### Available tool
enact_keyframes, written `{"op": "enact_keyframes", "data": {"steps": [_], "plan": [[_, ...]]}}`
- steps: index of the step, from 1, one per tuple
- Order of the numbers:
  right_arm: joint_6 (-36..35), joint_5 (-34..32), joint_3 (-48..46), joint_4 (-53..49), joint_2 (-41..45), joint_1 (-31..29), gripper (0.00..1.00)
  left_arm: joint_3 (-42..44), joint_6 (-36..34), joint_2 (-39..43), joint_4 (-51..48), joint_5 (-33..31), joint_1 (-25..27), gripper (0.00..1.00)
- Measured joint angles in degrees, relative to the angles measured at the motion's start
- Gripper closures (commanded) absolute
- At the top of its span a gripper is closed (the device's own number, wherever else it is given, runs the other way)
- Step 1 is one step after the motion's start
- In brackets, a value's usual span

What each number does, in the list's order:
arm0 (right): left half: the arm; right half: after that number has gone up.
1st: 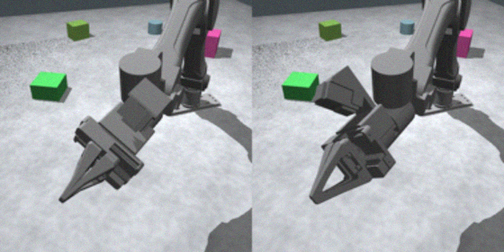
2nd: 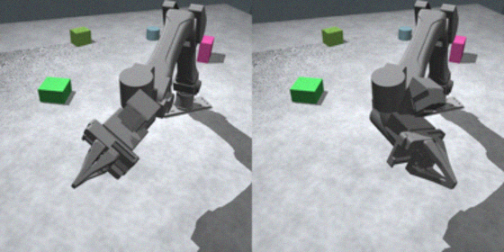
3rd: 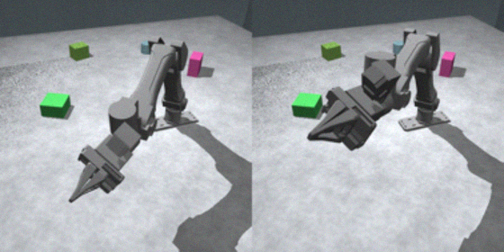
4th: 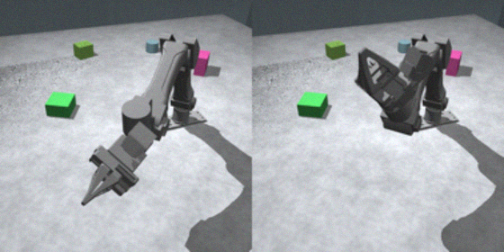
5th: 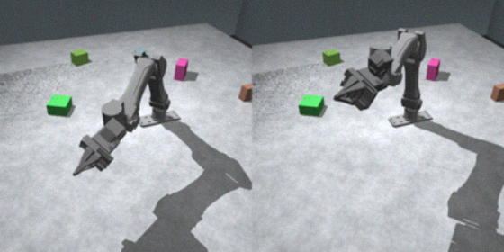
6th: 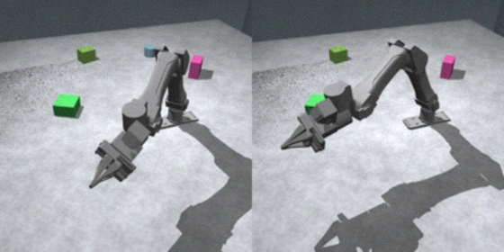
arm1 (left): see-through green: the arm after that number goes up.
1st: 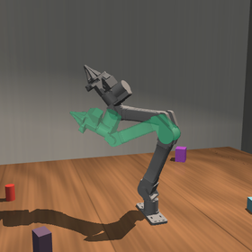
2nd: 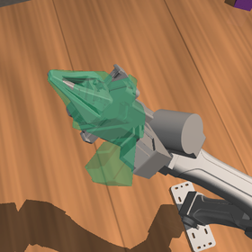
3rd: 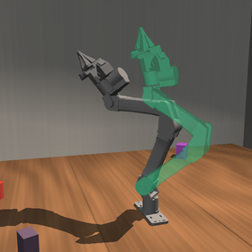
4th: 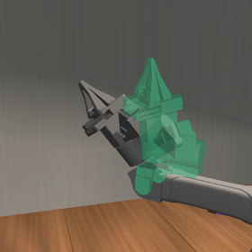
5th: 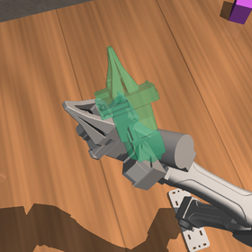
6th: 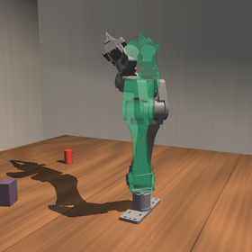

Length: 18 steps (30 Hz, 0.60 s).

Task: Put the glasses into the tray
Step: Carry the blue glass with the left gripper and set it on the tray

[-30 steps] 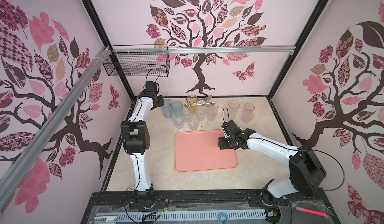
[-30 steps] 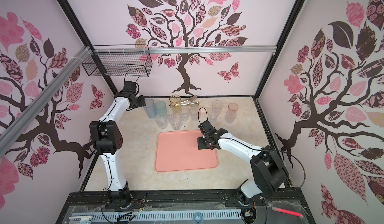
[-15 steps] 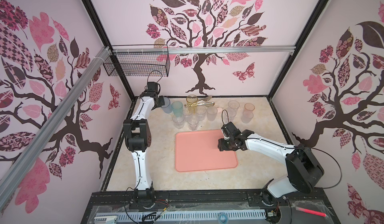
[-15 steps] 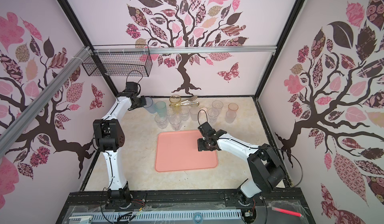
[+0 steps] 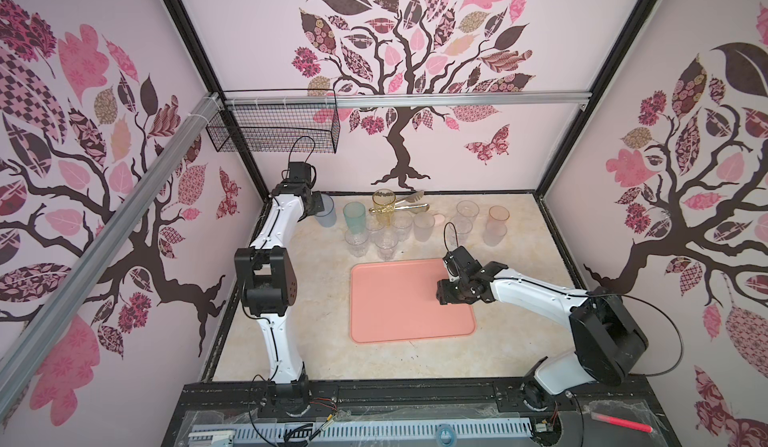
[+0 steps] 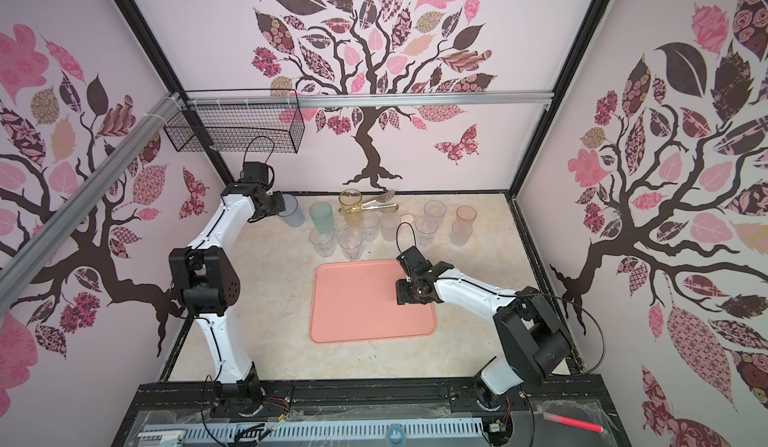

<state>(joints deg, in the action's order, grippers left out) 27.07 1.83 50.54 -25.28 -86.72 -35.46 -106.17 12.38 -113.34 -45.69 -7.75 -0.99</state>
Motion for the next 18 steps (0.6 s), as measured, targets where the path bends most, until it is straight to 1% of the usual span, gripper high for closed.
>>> {"op": "enact_keyframes", "data": {"steps": [7, 11, 14, 18], "plan": [[0.0, 0.1, -0.4, 0.1, 0.1, 0.0, 0.40, 11.2, 1.0, 17.9, -3.2, -2.8, 0.5, 1.00], [0.0, 0.1, -0.4, 0.1, 0.1, -0.1, 0.40, 16.3, 0.9, 26.2, -6.9, -4.1, 4.0, 1.00], [0.0, 0.1, -0.4, 0.1, 0.1, -0.1, 0.40, 18.5, 0.6, 29.6, -10.7, -2.7, 7.6, 1.00], [0.3, 0.0, -0.4, 0.1, 0.1, -0.7, 0.40, 21.0, -0.2, 30.9, -15.7, 1.0, 12.5, 1.00]]}}
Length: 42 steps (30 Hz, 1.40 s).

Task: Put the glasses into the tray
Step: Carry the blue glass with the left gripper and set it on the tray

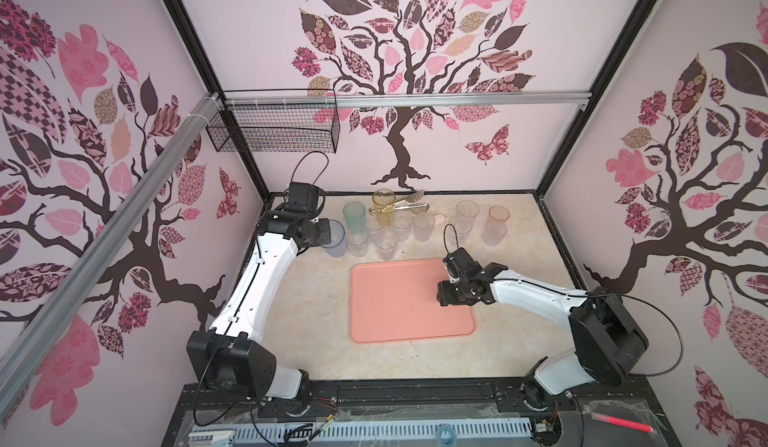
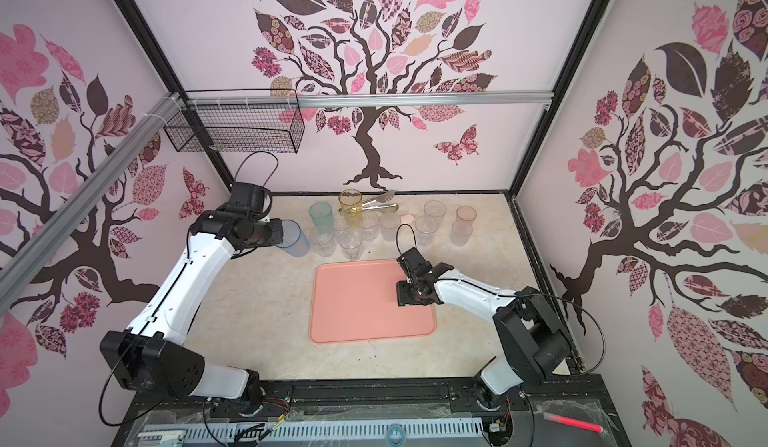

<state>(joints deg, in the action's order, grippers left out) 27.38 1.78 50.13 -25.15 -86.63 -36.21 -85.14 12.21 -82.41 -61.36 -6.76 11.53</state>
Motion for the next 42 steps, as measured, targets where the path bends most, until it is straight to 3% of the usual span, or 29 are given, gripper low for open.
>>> {"op": "enact_keyframes", "data": {"steps": [4, 10, 23, 37, 42], "plan": [[1.0, -0.1, 0.0, 0.3, 0.0, -1.4, 0.40, 4.5, 0.0, 0.2, -2.1, 6.2, 3.6, 1.00], [2.4, -1.0, 0.0, 0.5, 0.0, -4.9, 0.40, 7.2, 0.0, -0.6, -1.8, 10.6, 4.0, 1.00], [4.8, -2.6, -0.3, 0.6, 0.0, -6.9, 0.40, 6.8, -1.8, -10.5, -0.1, 8.4, 4.2, 1.00], [4.8, -3.3, -1.9, 1.0, 0.0, -7.1, 0.40, 1.9, -2.1, -15.0, 1.0, 6.4, 4.2, 1.00], [4.8, -3.3, -1.9, 1.0, 0.0, -7.2, 0.40, 1.9, -2.0, -15.0, 1.0, 6.4, 4.2, 0.82]]}}
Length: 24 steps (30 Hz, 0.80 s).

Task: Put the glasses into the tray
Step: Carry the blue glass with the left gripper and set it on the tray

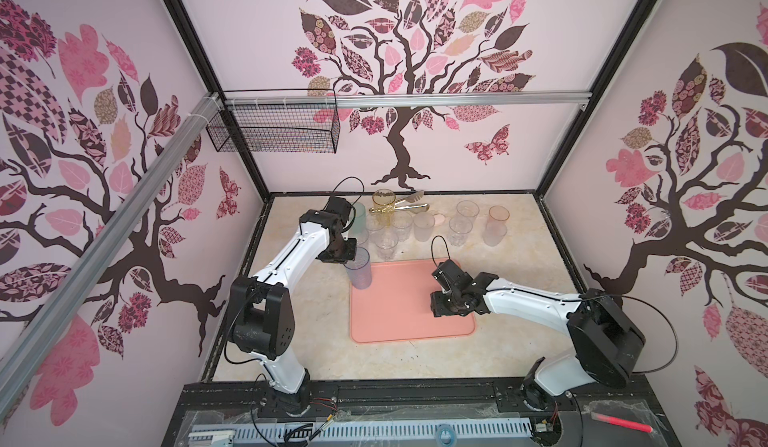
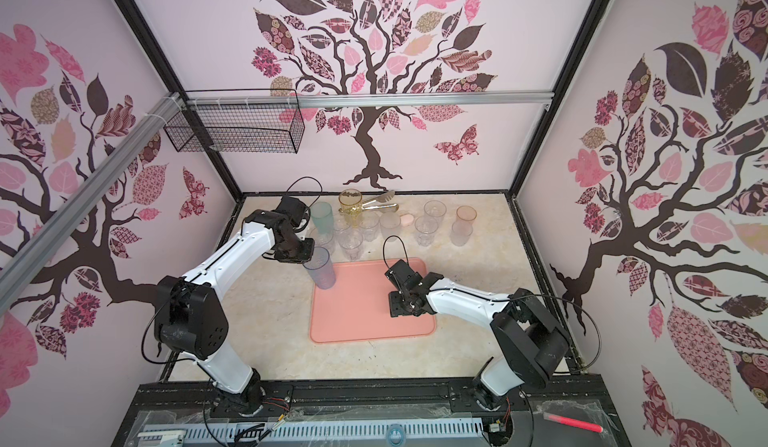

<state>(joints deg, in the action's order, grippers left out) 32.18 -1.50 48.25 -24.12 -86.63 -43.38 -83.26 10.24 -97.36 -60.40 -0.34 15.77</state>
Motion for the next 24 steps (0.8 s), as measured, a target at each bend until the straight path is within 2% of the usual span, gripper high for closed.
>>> {"op": "enact_keyframes", "data": {"steps": [7, 14, 21, 24], "plan": [[0.0, 0.0, 0.0, 0.4, 0.0, 0.0, 0.39, -1.0, 0.3, 0.1, 0.5, 0.4, 0.0, 0.68], [0.0, -0.1, 0.0, 0.4, 0.0, 0.0, 0.39, -2.3, 0.5, 2.3, 0.1, 0.6, 0.0, 0.61], [-0.3, -0.8, 2.4, -1.0, 0.0, 0.0, 0.39, -2.8, 1.2, 10.9, 1.1, 0.5, 0.0, 0.53], [-0.3, -0.9, 5.2, -1.4, -0.3, 0.0, 0.39, 0.3, 2.3, 16.5, 4.4, 0.4, -0.1, 0.49]]}}
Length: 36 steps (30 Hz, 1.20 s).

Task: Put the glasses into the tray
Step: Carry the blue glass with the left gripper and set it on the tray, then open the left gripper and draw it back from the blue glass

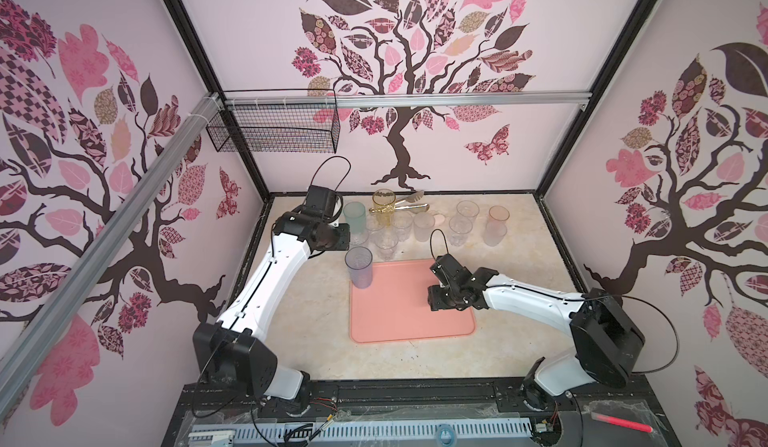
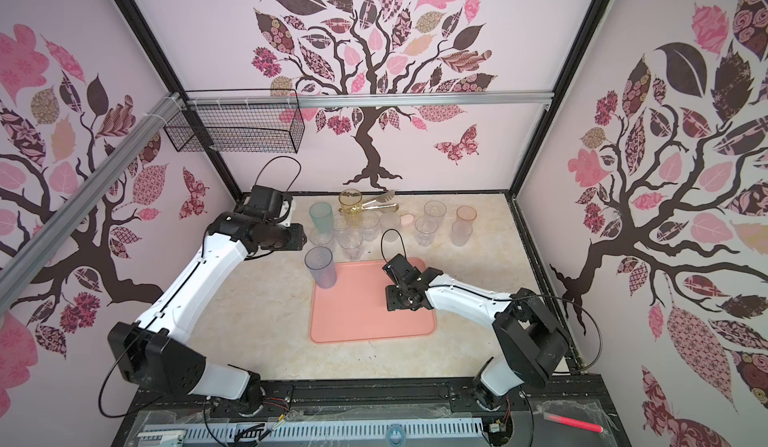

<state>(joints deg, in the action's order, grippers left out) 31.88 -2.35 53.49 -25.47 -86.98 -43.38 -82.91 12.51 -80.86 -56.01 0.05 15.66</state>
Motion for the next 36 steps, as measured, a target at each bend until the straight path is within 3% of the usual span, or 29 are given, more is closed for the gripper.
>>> {"op": "enact_keyframes", "data": {"steps": [10, 22, 30, 36], "plan": [[-0.7, -0.4, 6.0, -0.2, -1.2, 0.0, 0.38, 15.1, 5.3, 11.2, 7.0, 1.9, -7.4, 0.37], [-3.8, -1.9, 15.8, -0.9, -8.0, 1.0, 0.34, 33.0, 10.7, 20.8, 15.0, 3.1, -7.4, 0.23], [-3.1, -1.5, 23.7, -0.5, -8.4, 5.0, 0.36, 35.2, 13.0, 22.9, 17.7, 2.7, -7.4, 0.23], [-0.1, -1.5, 37.1, 1.6, -15.5, 10.2, 0.37, 35.0, 12.7, 20.4, 17.9, 1.5, -7.7, 0.24]]}}
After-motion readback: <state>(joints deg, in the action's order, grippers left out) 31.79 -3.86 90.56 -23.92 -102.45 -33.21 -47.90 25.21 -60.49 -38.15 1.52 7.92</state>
